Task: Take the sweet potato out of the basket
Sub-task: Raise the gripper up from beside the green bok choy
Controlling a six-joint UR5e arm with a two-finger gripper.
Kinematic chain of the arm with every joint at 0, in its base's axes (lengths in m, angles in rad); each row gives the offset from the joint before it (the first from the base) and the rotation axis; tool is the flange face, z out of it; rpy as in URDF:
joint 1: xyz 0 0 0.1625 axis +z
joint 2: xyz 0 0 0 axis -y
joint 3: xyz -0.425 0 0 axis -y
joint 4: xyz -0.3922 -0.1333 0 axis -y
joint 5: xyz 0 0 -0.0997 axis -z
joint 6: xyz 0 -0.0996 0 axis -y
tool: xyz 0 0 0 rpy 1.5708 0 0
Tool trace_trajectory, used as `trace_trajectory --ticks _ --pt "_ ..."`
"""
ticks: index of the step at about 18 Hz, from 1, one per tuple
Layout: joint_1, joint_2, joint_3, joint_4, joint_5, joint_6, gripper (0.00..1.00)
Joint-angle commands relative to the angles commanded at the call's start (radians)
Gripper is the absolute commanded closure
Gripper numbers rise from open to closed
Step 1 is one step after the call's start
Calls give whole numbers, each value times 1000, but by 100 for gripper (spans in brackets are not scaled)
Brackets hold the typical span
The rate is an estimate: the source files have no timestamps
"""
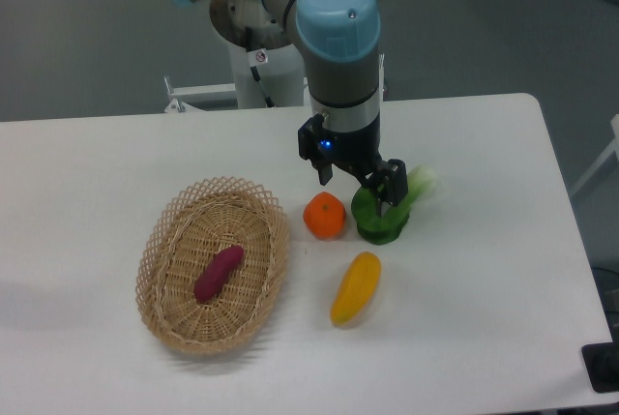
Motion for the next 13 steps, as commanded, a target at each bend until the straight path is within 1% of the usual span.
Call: trace_trajectory --ticks 1,3,6,9,11,13 --pt "-2 0 -8 2 2 -8 0" --pt "-3 -2 6 2 0 -14 0" --pt "-8 -8 2 6 0 -78 0" --pt "-20 -18 -9 50 -3 -115 0" --pt "-44 -40 -12 83 -12 -185 0" --pt "-64 -61 -12 89 -17 -250 0"
